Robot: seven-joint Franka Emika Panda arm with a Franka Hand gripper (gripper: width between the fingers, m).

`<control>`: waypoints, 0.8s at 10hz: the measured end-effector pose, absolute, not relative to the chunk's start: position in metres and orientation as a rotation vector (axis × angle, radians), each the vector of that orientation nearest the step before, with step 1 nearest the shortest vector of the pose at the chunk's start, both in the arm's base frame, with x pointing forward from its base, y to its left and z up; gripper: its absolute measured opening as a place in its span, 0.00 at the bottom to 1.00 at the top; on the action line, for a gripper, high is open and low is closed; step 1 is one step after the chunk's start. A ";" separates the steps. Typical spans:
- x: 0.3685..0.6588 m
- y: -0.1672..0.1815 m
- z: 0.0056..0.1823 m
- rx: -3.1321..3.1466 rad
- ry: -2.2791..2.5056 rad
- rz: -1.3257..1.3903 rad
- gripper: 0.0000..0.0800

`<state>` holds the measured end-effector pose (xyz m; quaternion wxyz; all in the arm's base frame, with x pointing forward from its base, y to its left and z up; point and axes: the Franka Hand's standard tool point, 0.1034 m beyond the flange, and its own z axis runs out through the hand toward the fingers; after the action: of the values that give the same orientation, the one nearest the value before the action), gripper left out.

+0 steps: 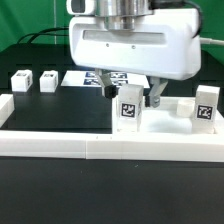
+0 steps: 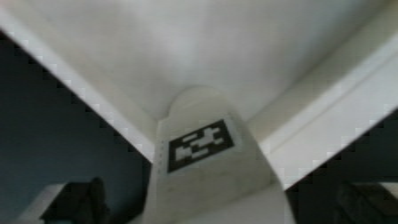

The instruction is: Assemble square table

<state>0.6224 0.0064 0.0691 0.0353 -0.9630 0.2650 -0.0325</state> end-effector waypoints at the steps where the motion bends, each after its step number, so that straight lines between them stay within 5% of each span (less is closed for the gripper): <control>1: 0.622 0.005 0.067 -3.016 0.623 -0.102 0.81; 3: 0.622 0.004 0.068 -3.019 0.613 -0.103 0.81; 5: 0.622 0.004 0.067 -3.017 0.619 -0.103 0.45; 6: 0.622 0.004 0.067 -2.984 0.751 -0.099 0.36; 8: 0.622 0.004 0.067 -2.916 0.966 -0.092 0.36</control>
Offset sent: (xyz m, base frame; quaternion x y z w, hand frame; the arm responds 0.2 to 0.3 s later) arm 0.0000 0.0000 0.0000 0.0000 0.0000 0.0000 1.0000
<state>0.6217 0.0043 0.0675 0.0343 -0.9483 0.3141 -0.0298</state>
